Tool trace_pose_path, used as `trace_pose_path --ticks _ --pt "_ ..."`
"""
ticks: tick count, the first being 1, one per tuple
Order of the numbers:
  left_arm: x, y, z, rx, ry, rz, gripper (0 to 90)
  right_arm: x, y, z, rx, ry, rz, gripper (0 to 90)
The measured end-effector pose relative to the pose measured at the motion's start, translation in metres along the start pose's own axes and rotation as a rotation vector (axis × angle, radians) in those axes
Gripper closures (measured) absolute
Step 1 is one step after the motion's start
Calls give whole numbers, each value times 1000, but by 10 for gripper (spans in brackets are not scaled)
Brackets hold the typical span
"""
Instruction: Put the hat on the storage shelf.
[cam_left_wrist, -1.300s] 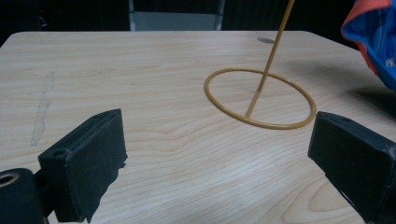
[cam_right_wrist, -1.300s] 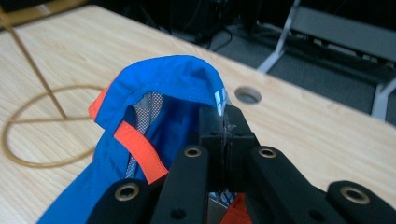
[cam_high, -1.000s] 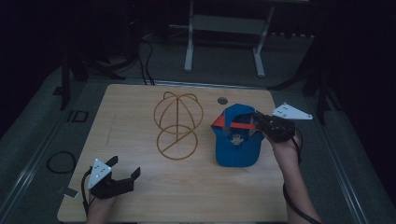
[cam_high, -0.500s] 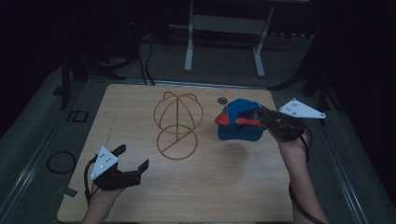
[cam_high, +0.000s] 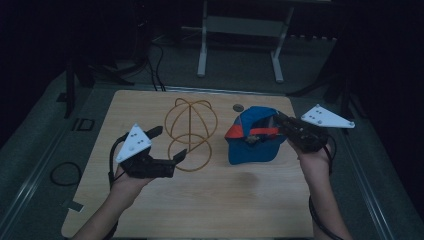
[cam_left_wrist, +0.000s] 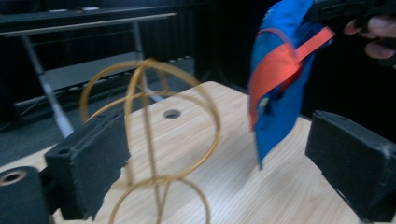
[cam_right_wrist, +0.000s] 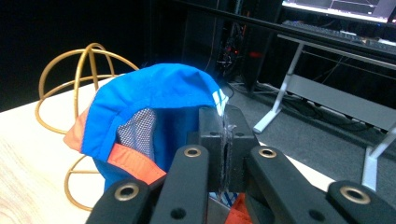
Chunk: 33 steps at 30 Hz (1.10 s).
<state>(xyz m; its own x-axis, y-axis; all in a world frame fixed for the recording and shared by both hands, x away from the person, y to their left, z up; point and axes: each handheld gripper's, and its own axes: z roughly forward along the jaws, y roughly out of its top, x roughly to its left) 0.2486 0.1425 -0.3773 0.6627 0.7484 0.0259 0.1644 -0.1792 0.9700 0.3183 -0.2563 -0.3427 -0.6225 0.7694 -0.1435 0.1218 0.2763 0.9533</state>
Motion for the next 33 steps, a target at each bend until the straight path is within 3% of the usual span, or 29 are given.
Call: trace_pose_path --ticks 8,18,20,23,33 --pt "-18 33 37 15 -60 72 107 10 4 -1 -10 28 -21 886" --pt "-36 55 87 40 -121 101 146 15 3 -2 1 49 -38 886" --pt "-39 56 97 47 -145 78 146 17 3 -3 -4 57 -39 886" --pt "-45 58 108 71 -166 88 151 20 4 -3 -3 64 -45 886" --pt "-50 61 134 142 -131 105 238 26 2 -5 -8 100 -65 886"
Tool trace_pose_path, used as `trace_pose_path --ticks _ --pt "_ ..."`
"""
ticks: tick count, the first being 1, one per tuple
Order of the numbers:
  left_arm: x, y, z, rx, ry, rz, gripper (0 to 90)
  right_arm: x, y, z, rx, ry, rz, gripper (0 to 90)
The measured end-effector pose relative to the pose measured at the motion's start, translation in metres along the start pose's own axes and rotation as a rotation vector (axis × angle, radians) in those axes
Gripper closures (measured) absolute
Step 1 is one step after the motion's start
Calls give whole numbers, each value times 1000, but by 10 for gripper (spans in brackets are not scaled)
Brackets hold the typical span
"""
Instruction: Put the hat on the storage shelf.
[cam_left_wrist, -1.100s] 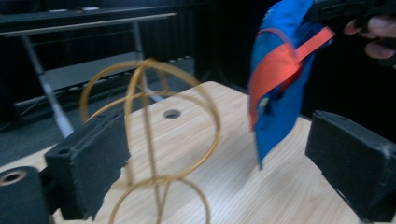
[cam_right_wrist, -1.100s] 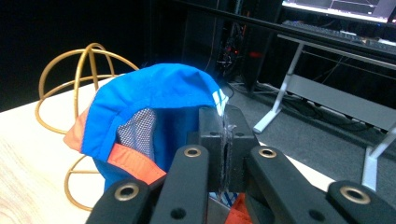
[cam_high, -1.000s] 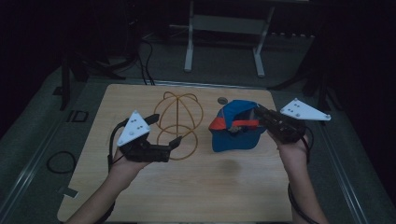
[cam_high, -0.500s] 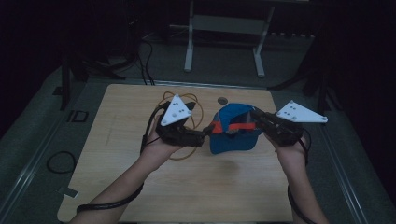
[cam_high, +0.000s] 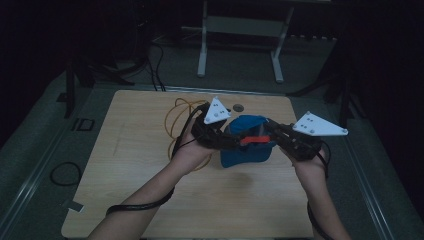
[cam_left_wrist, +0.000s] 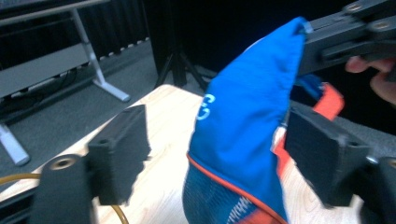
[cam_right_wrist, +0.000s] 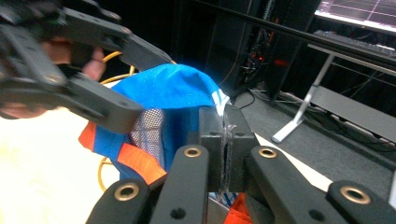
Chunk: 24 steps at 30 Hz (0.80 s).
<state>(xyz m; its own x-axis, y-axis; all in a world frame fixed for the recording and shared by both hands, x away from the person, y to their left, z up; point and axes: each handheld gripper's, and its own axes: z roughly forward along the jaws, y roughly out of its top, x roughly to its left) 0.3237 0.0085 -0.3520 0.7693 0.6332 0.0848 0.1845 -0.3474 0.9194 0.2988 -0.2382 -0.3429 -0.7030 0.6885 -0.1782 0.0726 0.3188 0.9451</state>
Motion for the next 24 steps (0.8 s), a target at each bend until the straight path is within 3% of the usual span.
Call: trace_pose_path --ticks 1,3,8,11,13,16,19,24 --pt "-1 -1 2 14 18 -4 248 1 0 -1 0 -1 -2 886" --pt "-1 -2 6 43 14 -8 296 2 0 -2 -5 3 -9 886" --pt "-2 -4 10 39 25 -28 501 6 -1 -2 -9 16 -7 885" --pt "-3 -5 12 46 27 -24 640 9 -3 -1 -10 32 -6 885" --pt "-5 -5 13 51 7 -17 736 11 -4 -1 -18 45 -11 885" --pt "-8 -4 15 54 4 9 836 12 -5 -1 -21 49 -12 885" --pt "-10 -3 16 52 16 18 864 12 -7 -2 -17 45 -6 885" --pt "-14 -1 14 5 44 31 874 16 -10 -8 -36 61 4 884"
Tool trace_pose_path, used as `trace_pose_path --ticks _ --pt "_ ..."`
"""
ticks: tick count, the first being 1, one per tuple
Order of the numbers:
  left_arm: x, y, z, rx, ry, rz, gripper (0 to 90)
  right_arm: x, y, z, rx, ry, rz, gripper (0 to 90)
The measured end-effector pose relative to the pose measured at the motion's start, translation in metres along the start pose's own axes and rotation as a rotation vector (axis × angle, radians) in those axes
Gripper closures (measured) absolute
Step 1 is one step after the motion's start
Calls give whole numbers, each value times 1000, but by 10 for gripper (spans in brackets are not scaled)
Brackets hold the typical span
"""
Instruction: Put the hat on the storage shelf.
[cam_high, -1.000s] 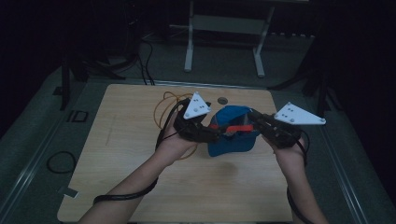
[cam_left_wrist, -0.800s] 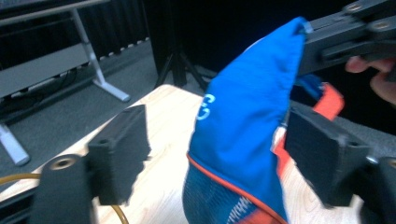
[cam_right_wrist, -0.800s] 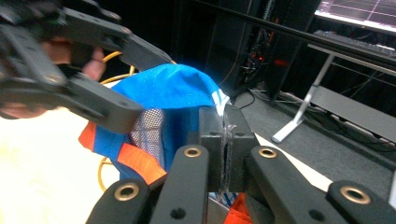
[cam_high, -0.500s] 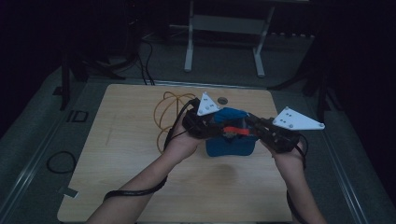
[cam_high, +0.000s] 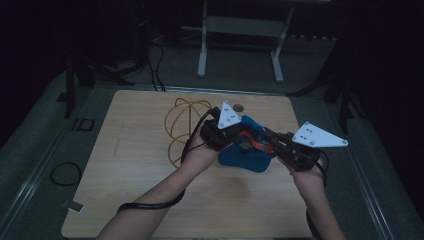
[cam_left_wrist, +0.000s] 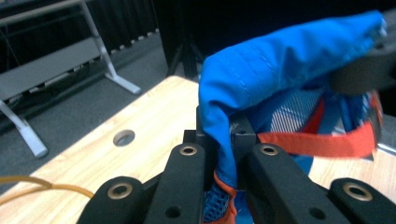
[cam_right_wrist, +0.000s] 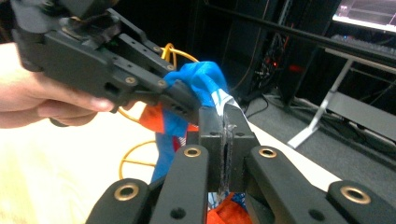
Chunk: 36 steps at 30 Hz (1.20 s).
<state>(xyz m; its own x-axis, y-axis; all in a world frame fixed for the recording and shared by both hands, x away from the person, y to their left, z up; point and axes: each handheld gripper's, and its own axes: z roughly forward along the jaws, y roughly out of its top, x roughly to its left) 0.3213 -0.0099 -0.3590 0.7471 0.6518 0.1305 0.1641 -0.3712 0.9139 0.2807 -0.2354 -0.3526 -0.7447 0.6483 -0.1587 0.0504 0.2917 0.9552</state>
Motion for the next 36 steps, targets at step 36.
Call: trace_pose_path --ticks 36 --pt "16 -34 -33 -398 -337 128 876 20 -38 -45 1 113 24 576"
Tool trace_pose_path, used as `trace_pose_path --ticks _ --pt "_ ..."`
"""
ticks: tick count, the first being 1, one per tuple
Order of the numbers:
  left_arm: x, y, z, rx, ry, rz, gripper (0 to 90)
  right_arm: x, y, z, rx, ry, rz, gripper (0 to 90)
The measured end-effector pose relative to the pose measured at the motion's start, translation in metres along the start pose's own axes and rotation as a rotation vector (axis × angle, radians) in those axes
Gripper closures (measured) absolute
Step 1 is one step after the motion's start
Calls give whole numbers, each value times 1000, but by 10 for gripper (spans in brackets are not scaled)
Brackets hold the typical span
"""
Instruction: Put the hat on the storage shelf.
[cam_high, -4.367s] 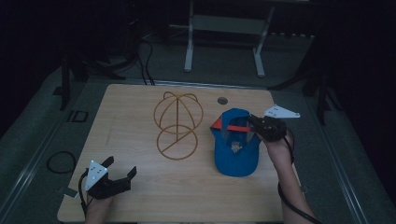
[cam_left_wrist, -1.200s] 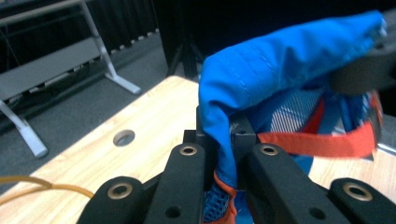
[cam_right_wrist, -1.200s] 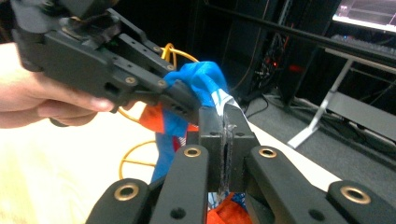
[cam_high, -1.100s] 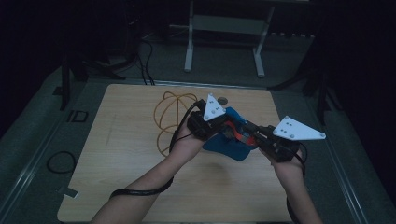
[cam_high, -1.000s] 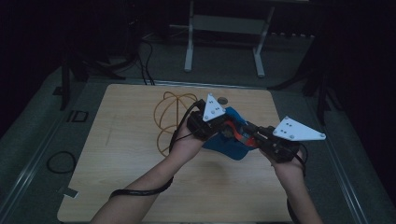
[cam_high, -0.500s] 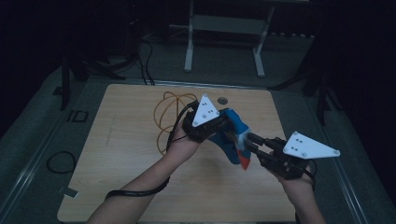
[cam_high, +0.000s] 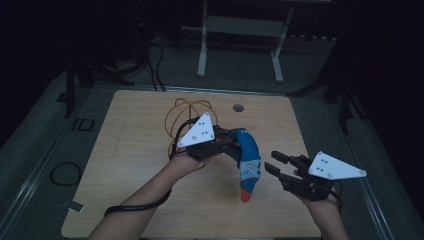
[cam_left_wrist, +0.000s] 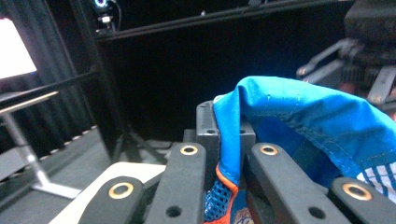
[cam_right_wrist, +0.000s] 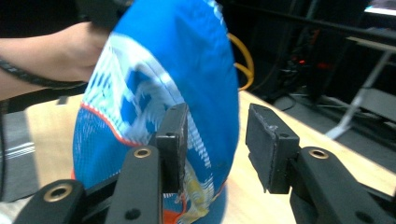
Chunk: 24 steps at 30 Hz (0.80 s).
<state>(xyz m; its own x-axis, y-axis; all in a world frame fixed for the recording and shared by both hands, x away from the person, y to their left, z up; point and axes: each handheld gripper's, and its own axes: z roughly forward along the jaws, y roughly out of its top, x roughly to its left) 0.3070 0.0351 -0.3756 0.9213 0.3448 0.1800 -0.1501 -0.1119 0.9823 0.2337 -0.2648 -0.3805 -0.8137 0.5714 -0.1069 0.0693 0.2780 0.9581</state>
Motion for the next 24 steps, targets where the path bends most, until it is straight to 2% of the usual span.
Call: trace_pose_path --ticks 1,2,4,5,7,9,11,13,15,18,21,22,23,24 --pt "2 -2 -1 -22 -31 -18 876 1 -2 2 -2 17 -1 572" --pt "3 -3 -2 -29 -42 -25 876 3 -4 3 -4 39 -6 566" --pt "4 -4 -4 -48 -94 -32 876 5 -6 7 6 49 -13 563" --pt "4 -4 -4 -52 -101 -24 876 6 -7 9 10 53 -12 563" --pt "4 -4 -6 -68 -146 -8 876 6 -8 14 15 61 -6 563" --pt "4 -1 -7 -79 -173 -7 876 8 -9 18 24 65 -17 557" --pt "3 1 -8 -87 -184 10 876 8 -9 23 32 63 -19 551" --pt "3 2 -8 -95 -199 5 876 9 -10 25 27 77 -7 551" --pt "2 3 -8 -103 -196 -3 876 10 -9 27 15 98 -5 551" --pt "1 5 -8 -118 -210 -8 876 15 -8 29 3 116 -19 601" --pt "1 6 -9 -124 -207 -21 876 17 -7 30 -4 116 -25 712" --pt "1 6 -9 -124 -207 -21 876 17 -7 30 -4 116 -25 712" --pt "2 7 -10 -123 -201 -23 876 18 -6 30 -8 120 -22 778" --pt "2 7 -11 -124 -199 -24 876 18 -4 29 -11 108 -24 888"
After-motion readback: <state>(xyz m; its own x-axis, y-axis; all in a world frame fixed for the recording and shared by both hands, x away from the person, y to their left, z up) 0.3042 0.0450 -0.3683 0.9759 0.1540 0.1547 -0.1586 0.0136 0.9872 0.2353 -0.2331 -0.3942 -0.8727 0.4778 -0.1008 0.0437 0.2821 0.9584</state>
